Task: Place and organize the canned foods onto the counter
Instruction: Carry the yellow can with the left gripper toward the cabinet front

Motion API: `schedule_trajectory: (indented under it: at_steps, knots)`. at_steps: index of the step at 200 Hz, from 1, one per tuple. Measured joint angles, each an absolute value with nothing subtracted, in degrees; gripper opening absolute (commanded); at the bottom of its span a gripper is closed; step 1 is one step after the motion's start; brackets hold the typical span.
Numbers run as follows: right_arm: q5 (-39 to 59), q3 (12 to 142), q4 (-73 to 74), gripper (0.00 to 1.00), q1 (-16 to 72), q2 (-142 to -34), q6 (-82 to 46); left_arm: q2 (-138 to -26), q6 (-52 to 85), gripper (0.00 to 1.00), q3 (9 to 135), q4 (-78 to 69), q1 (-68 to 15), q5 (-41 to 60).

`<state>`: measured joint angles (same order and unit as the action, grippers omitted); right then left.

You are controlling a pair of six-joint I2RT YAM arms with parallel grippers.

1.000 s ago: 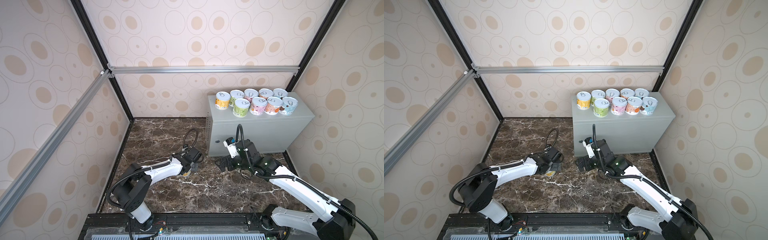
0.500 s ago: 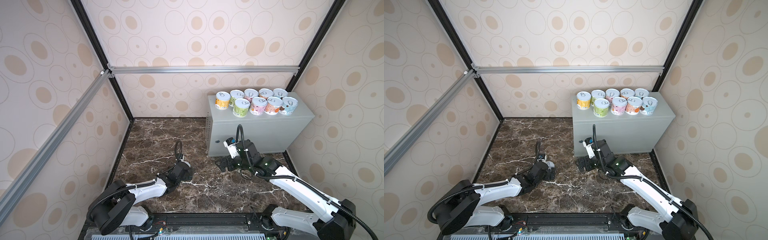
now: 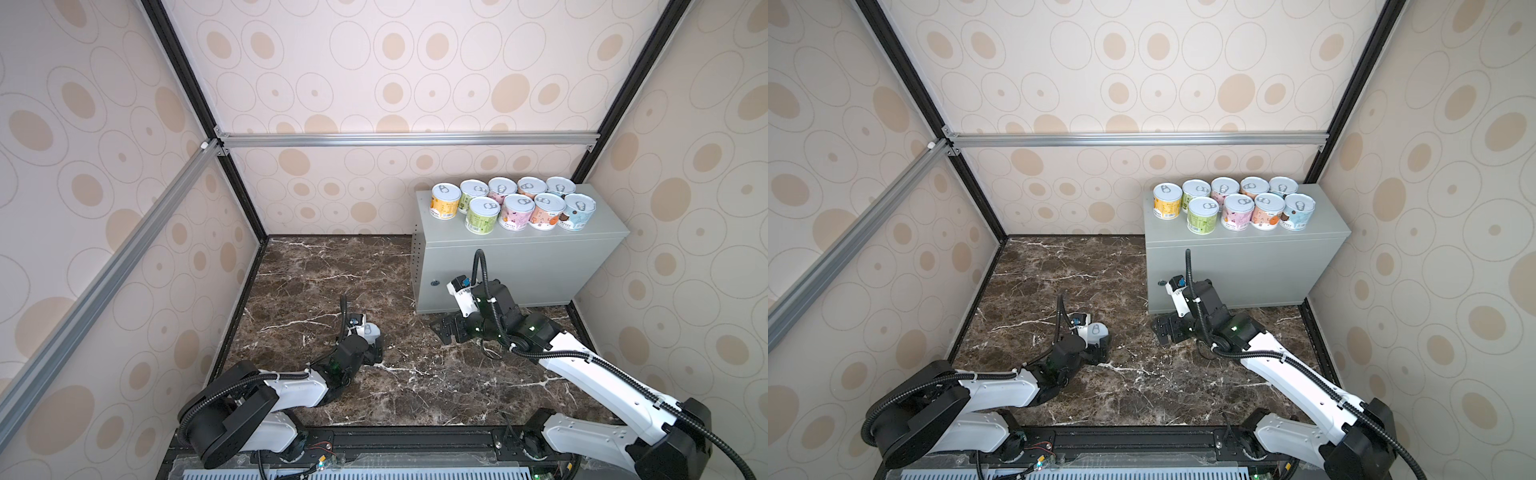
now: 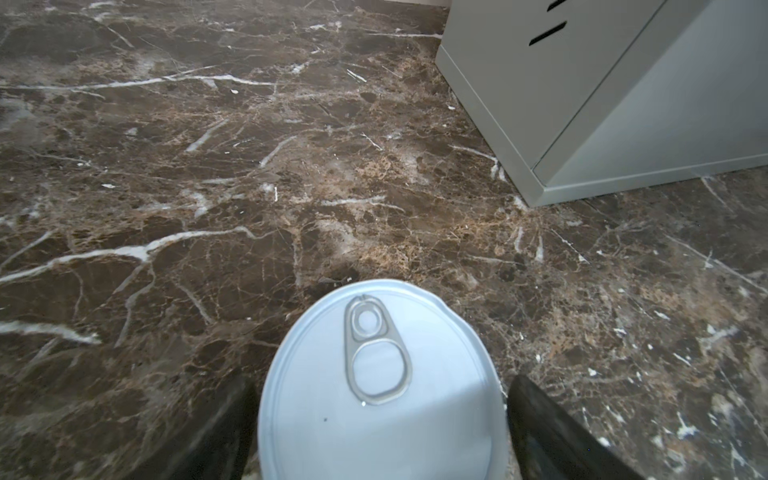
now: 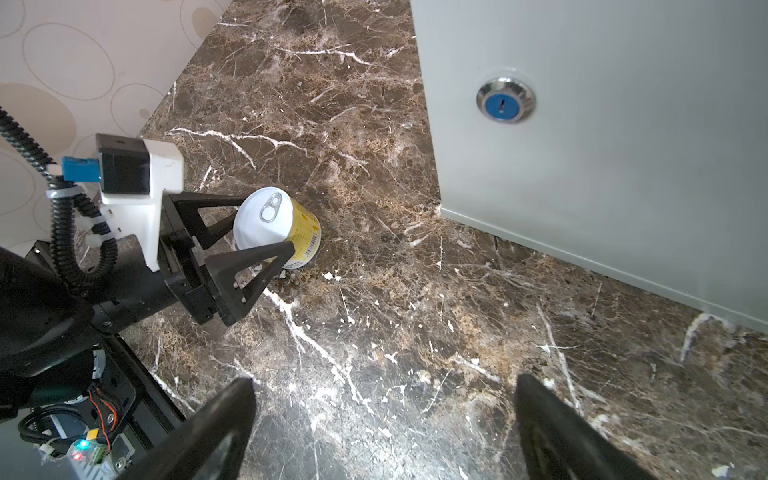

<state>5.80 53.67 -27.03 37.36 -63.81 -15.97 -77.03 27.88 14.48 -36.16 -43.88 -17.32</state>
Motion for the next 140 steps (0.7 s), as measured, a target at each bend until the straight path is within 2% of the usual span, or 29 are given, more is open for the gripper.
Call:
schedule_trajectory:
  at_steps: [39,104,140]
  knots:
    - [5.8,53.7,-27.0,0.99,37.4,-63.8,-15.9,-80.1,26.5,0.9,13.1,-40.5,-43.9,-16.8]
    - [5.8,53.7,-27.1,0.99,37.4,-64.7,-15.7,-81.4,24.7,0.77,13.1,-42.1,-43.9,-17.0]
    - [5.8,53.7,-27.5,0.99,37.4,-64.7,-15.5,-80.8,23.9,0.76,13.2,-41.1,-43.9,-17.0]
